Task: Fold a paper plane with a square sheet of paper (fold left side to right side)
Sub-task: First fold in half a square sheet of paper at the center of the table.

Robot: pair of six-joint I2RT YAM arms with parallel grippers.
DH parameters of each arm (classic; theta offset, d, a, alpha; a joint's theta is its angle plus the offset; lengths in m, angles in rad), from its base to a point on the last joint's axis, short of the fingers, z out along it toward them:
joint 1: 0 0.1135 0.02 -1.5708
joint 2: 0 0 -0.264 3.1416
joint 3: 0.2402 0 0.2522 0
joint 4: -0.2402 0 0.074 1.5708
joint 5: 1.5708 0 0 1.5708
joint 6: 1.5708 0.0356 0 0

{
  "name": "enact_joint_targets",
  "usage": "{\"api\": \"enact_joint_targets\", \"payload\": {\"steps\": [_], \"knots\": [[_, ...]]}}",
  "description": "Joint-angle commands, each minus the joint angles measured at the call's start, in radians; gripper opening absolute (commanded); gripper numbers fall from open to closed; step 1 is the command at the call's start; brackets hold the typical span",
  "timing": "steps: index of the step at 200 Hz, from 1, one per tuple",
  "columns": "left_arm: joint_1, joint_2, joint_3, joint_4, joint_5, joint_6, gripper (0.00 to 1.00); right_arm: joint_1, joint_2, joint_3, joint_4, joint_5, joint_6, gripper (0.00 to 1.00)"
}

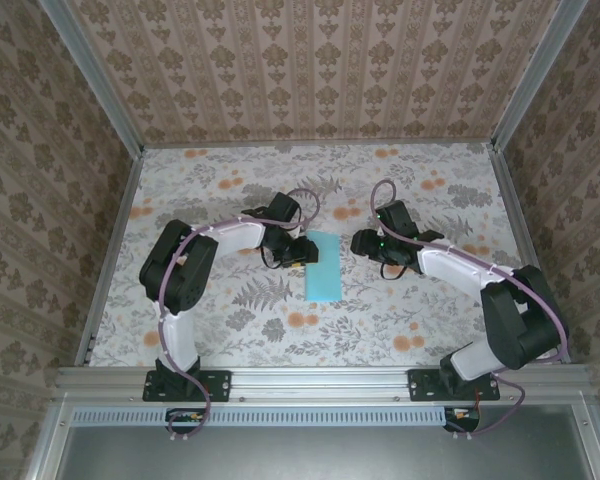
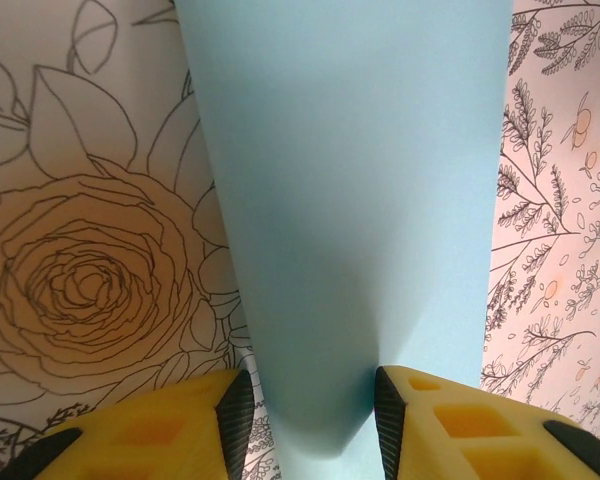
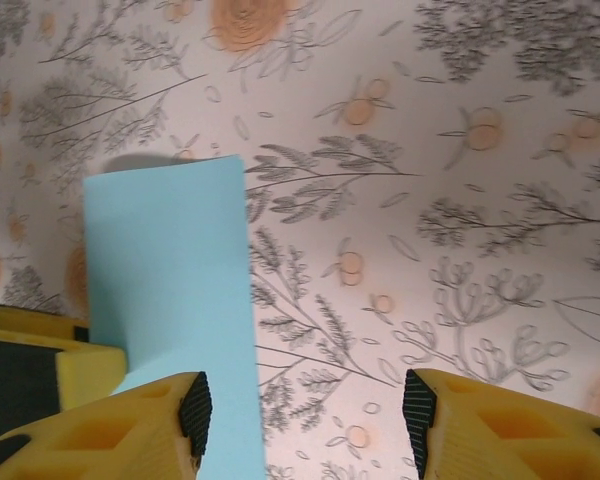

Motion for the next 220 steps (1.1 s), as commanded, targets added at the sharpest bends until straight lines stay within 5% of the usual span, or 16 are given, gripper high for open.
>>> {"api": "enact_joint_targets", "payload": {"steps": [1, 220], "knots": [[-0.018, 0.05, -0.002, -0.038, -0.04, 0.021, 0.4, -0.008, -0.038, -0.021, -0.026, 0.052, 0.007, 0.59], [-0.024, 0.059, 0.017, -0.07, -0.059, 0.057, 0.37, -0.014, -0.04, -0.033, -0.01, 0.036, 0.007, 0.62]]}}
